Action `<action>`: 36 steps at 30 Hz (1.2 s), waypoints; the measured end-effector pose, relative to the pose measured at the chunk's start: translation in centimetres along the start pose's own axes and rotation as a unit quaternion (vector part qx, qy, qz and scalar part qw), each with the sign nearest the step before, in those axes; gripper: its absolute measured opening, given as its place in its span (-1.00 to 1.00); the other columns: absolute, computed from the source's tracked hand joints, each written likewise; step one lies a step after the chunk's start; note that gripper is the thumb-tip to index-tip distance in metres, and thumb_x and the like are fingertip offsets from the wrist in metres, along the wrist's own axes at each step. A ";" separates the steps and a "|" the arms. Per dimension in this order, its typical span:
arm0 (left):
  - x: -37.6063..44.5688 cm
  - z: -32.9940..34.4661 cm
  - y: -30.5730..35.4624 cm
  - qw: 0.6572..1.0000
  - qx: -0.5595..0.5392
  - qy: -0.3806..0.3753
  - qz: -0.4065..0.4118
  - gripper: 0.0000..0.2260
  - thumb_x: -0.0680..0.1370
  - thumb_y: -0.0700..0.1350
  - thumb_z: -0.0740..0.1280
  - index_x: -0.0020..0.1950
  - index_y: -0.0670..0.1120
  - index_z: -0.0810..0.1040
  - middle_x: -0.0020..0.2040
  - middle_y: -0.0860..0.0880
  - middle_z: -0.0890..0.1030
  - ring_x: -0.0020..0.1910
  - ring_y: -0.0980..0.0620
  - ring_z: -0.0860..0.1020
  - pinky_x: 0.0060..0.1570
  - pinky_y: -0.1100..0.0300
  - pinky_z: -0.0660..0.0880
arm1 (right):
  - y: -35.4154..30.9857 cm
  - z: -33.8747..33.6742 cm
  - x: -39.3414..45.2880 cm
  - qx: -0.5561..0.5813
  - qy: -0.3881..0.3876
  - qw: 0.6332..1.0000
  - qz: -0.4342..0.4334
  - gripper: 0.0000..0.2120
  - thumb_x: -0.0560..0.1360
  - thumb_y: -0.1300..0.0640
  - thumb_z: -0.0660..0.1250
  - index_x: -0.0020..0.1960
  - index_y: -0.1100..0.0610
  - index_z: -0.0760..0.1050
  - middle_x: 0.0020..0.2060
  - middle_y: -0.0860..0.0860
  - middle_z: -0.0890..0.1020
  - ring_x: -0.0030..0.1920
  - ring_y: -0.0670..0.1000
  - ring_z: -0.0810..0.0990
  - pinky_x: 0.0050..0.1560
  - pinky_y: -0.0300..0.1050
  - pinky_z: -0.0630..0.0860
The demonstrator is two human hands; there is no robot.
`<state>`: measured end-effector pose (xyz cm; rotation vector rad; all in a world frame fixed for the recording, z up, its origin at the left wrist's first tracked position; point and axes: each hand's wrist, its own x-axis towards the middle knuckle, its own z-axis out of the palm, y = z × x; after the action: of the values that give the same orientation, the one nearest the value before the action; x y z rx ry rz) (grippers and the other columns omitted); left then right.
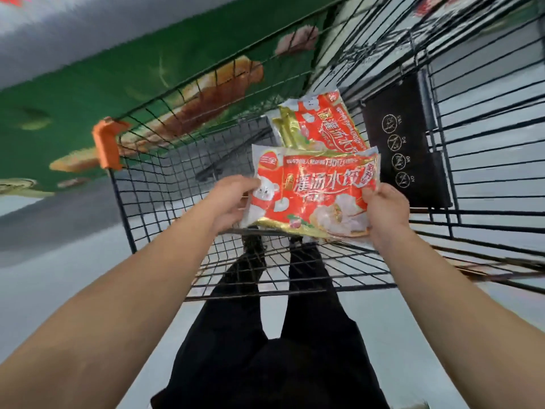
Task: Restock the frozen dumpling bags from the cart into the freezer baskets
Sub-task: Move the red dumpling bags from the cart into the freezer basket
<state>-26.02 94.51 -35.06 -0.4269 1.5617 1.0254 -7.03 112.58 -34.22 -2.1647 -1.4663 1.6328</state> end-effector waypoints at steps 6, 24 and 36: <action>-7.3 -7.0 -0.7 0.996 -0.034 0.023 0.082 -0.81 0.63 -0.15 0.31 -0.18 -0.07 0.47 -0.25 -0.02 0.65 -0.25 0.01 0.62 -0.27 0.11 0.54 | -2.0 2.0 -8.8 0.012 -0.060 0.994 -0.088 -0.86 0.59 0.14 0.32 -0.09 0.01 0.63 -0.08 -0.03 0.73 -0.02 0.03 0.71 0.08 0.15 0.63; -26.5 -18.9 -10.5 0.906 -0.135 0.250 0.314 -0.79 0.62 -0.17 0.32 -0.22 -0.07 0.51 -0.16 -0.08 0.64 -0.15 -0.07 0.61 -0.27 0.10 0.53 | -1.6 4.6 -28.9 0.072 -0.188 0.959 -0.198 -0.78 0.63 0.14 0.27 -0.16 0.09 0.59 -0.18 0.05 0.74 -0.03 0.17 0.71 0.05 0.35 0.60; -35.8 -29.8 -15.7 0.876 -0.301 0.209 0.313 -0.89 0.62 -0.12 0.34 0.07 -0.15 0.59 -0.07 -0.11 0.72 -0.12 -0.09 0.69 -0.28 0.08 0.59 | -3.0 10.9 -43.9 0.006 -0.253 0.886 -0.389 -0.79 0.64 0.15 0.26 -0.13 0.09 0.59 -0.14 0.00 0.71 -0.06 0.05 0.66 0.02 0.03 0.59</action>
<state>-22.66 52.92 -9.06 -0.6117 1.7868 2.0591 -16.78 78.52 -5.89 -0.8864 -2.0448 1.8677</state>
